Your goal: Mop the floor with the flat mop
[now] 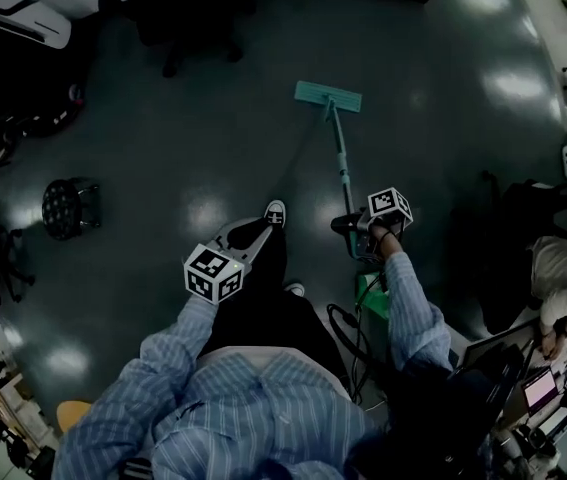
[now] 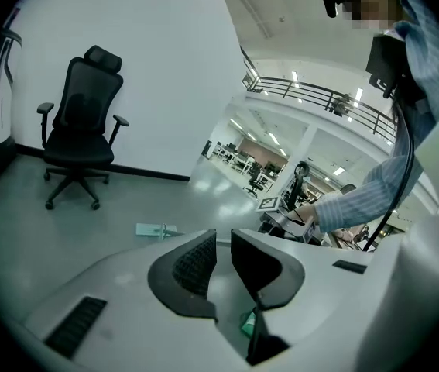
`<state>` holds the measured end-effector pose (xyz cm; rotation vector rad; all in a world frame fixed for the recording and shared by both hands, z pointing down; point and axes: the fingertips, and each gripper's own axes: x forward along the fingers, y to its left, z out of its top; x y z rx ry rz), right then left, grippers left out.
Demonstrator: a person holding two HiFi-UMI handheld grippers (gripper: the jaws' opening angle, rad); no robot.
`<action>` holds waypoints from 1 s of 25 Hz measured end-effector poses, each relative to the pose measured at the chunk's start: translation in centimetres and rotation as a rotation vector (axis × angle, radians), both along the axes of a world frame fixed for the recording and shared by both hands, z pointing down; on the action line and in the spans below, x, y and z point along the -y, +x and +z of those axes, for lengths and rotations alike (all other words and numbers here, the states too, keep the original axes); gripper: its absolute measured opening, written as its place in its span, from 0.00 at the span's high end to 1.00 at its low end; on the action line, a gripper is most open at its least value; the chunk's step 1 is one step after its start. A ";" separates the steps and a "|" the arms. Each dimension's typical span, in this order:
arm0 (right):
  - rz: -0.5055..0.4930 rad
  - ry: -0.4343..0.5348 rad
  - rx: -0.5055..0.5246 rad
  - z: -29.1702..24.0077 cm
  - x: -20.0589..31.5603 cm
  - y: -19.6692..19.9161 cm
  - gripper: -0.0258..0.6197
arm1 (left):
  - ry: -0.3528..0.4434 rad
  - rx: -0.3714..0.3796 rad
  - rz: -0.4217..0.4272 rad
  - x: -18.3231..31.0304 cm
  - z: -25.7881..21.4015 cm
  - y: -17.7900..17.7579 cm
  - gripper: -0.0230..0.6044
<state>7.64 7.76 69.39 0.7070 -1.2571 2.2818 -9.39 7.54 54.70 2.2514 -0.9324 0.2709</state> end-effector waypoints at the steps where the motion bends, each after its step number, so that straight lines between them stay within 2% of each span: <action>1: 0.002 0.001 0.001 0.1 -1.7 0.2 0.91 | 0.008 0.001 -0.004 -0.8 -0.1 0.1 0.87; 13: 0.011 -0.024 0.030 -1.8 -22.5 0.7 0.91 | 0.073 0.025 -0.011 -12.4 -1.8 -0.9 0.87; 19: -0.022 -0.054 0.035 -3.4 -32.3 2.3 0.91 | 0.117 0.002 0.000 -16.9 -3.3 0.9 0.87; 25: -0.079 -0.079 0.030 -5.0 -39.9 5.0 0.91 | 0.145 -0.019 0.040 -21.1 -4.3 3.8 0.87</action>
